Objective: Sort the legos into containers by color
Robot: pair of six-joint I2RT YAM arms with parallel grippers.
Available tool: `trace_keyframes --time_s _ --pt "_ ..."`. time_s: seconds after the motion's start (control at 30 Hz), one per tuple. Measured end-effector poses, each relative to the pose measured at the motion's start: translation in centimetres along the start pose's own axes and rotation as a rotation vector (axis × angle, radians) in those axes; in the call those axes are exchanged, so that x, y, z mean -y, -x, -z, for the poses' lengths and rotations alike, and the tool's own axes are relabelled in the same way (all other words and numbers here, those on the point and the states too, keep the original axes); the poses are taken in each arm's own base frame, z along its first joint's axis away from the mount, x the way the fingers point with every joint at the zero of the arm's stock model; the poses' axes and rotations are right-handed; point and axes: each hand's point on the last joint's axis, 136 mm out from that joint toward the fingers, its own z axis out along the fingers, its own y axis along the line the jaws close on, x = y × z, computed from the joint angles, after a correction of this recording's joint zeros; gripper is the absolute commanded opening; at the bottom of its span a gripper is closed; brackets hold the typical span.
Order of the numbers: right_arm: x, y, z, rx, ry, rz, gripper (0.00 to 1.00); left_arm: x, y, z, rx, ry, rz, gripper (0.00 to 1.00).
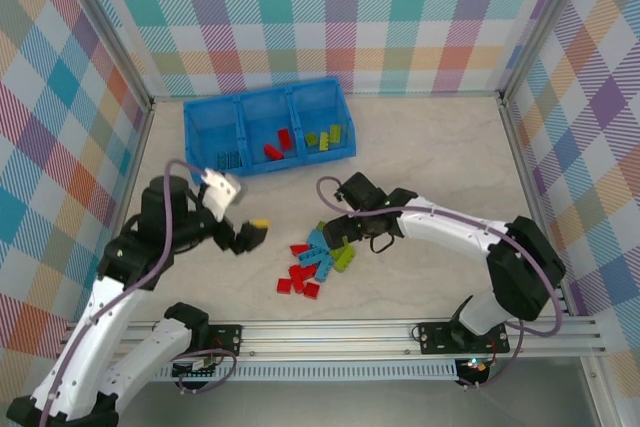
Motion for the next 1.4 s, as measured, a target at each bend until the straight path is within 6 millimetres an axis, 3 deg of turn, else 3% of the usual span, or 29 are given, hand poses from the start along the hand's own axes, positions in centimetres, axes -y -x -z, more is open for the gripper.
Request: trace_keyframes --time_s 0.07,0.17,0.37,0.57,0.77,0.87,1.0,1.13,1.27,1.4 --pt "1.2 0.4 -0.9 -0.009 -0.033 -0.036 0.97 1.4 -0.7 -0.1 0.003 -0.070 -0.056 1.00" --pt "1.4 0.7 -2.4 -0.035 -0.043 -0.057 0.87 3.1 -1.4 -0.5 -0.008 -0.184 -0.147 1.00" --pt "1.4 1.0 -4.9 -0.067 -0.047 -0.087 0.51 5.5 -3.1 -1.1 -0.024 -0.361 -0.261 1.00" --pt "2.0 1.1 -4.9 -0.067 -0.061 -0.100 0.34 6.2 -3.7 -1.4 -0.015 -0.416 -0.308 1.00" --pt "2.4 2.6 -2.6 -0.018 -0.081 -0.084 0.34 6.5 -4.1 -1.6 -0.010 -0.444 -0.328 1.00" --pt "1.9 5.9 0.0 0.078 -0.068 -0.061 0.34 6.5 -4.2 -1.6 -0.009 -0.447 -0.331 1.00" --pt "1.0 12.2 4.1 0.266 -0.055 -0.017 0.33 6.4 -4.5 -2.1 -0.005 -0.442 -0.336 1.00" --pt "1.4 18.5 6.6 0.450 -0.060 -0.003 0.33 5.9 -4.4 -2.5 0.028 -0.407 -0.351 1.00" --pt "2.7 23.7 5.2 0.544 -0.083 -0.010 0.33 5.3 -4.3 -2.7 0.062 -0.358 -0.356 1.00" --pt "3.9 26.5 0.4 0.525 -0.107 -0.019 0.36 4.7 -4.1 -3.1 0.071 -0.318 -0.346 1.00"
